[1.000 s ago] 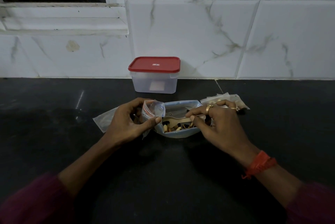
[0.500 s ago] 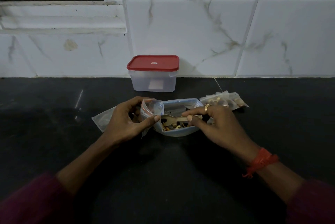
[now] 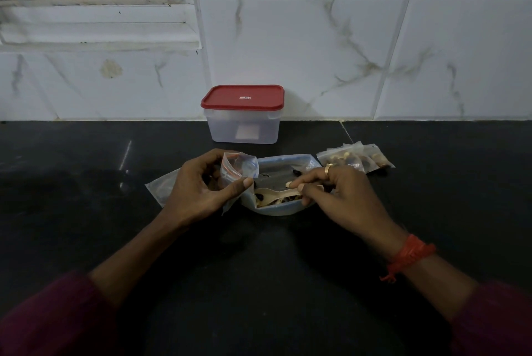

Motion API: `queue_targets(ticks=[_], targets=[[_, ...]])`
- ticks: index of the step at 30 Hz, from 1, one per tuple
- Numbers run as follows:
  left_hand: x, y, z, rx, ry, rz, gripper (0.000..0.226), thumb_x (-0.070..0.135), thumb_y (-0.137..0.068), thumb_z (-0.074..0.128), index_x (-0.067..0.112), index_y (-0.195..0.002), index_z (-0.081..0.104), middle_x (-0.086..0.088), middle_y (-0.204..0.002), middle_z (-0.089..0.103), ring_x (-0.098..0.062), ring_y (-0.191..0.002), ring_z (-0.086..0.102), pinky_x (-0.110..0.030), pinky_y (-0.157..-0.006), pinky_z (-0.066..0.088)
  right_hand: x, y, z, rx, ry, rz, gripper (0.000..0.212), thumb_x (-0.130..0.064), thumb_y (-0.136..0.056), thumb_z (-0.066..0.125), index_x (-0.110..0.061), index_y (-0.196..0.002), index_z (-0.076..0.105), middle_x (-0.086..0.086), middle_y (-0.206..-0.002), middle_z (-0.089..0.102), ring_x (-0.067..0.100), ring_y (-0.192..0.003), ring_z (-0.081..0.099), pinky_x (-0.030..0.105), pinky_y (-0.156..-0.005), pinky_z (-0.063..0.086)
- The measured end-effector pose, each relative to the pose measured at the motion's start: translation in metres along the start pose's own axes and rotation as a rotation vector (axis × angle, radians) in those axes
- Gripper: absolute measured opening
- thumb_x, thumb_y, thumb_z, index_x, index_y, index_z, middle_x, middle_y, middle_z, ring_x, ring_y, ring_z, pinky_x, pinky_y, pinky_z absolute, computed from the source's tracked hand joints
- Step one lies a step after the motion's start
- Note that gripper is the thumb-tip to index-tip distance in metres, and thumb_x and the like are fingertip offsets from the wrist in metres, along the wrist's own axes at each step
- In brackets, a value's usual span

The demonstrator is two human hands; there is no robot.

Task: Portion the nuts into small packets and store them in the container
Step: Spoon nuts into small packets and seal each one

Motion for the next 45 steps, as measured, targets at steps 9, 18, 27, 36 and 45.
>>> queue_targets(ticks=[9, 18, 27, 36, 45], targets=[[0.0, 0.0, 0.0, 0.013, 0.004, 0.0, 0.051, 0.042, -0.076, 0.075, 0.02, -0.121, 0.066, 0.013, -0.108, 0.07, -0.002, -0.1, 0.066, -0.01, -0.078, 0.052, 0.012, 0.002, 0.0, 0.07, -0.204, 0.199, 0.016, -0.017, -0.095, 0.064, -0.023, -0.098, 0.078, -0.005, -0.073, 0.076, -0.011, -0.059, 0.059, 0.014, -0.066, 0.041], [0.0, 0.0, -0.001, 0.016, -0.004, 0.011, 0.059, 0.058, -0.072, 0.071, 0.024, -0.119, 0.065, 0.015, -0.106, 0.07, -0.001, -0.097, 0.066, -0.009, -0.075, 0.051, 0.022, 0.0, -0.015, 0.19, -0.215, 0.231, 0.013, -0.022, -0.094, 0.065, -0.029, -0.095, 0.077, -0.005, -0.073, 0.075, -0.008, -0.065, 0.064, 0.017, -0.063, 0.044], [-0.002, 0.0, 0.0, 0.005, -0.005, 0.008, 0.049, 0.043, -0.076, 0.075, 0.022, -0.119, 0.065, 0.013, -0.107, 0.07, -0.002, -0.099, 0.067, -0.01, -0.077, 0.051, -0.002, -0.001, -0.008, 0.108, 0.129, -0.095, 0.015, -0.034, -0.091, 0.064, -0.037, -0.101, 0.075, -0.009, -0.074, 0.074, 0.009, -0.073, 0.069, 0.032, -0.079, 0.053], [-0.001, -0.001, 0.0, 0.004, -0.016, 0.012, 0.053, 0.051, -0.076, 0.078, 0.022, -0.118, 0.066, 0.013, -0.105, 0.071, -0.003, -0.097, 0.067, -0.011, -0.077, 0.052, 0.006, 0.002, 0.008, -0.017, -0.065, 0.09, 0.013, -0.028, -0.095, 0.066, -0.035, -0.099, 0.076, -0.014, -0.075, 0.075, -0.001, -0.068, 0.064, 0.015, -0.067, 0.049], [-0.002, -0.001, 0.001, -0.004, -0.008, 0.013, 0.058, 0.057, -0.073, 0.07, 0.022, -0.119, 0.066, 0.013, -0.107, 0.071, -0.005, -0.099, 0.067, -0.015, -0.079, 0.055, 0.016, 0.002, -0.011, 0.16, -0.209, 0.243, 0.012, -0.021, -0.095, 0.064, -0.026, -0.097, 0.075, -0.007, -0.073, 0.075, -0.013, -0.063, 0.061, 0.016, -0.068, 0.041]])
Point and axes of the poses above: each hand's wrist, its own y-axis away from the middle knuckle, its own z-axis out of the palm, x = y × z, the point moved 7 cm from there along -y, towards the middle knuckle
